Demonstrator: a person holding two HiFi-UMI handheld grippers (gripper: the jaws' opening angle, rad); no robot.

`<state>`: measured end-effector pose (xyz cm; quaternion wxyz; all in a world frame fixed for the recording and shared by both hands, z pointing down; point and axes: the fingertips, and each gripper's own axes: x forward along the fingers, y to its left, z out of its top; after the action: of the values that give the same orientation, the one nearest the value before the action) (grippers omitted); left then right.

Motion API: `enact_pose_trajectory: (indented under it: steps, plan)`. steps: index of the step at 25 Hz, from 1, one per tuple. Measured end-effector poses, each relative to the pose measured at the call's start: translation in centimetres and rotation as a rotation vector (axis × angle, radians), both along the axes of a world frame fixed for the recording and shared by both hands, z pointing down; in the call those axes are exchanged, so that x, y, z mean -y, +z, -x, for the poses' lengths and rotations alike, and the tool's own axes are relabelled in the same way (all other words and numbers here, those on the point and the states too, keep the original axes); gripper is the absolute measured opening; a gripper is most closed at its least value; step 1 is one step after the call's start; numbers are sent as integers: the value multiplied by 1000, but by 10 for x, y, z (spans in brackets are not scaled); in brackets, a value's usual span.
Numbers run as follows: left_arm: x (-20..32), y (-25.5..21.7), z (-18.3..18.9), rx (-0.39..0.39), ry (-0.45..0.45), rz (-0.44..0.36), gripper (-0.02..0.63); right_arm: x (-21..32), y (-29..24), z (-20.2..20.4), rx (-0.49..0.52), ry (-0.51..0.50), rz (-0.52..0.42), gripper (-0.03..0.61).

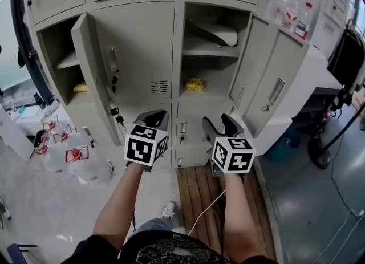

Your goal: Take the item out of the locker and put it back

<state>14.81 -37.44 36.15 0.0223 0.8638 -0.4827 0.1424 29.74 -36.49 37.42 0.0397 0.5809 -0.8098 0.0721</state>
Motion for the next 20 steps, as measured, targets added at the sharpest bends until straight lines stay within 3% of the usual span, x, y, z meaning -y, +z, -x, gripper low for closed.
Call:
enact_pose_trajectory:
  steps: [20]
  plan:
    - [127,-8,-20,38,20,-4,0,150,25,-8,-18,-41,57,268]
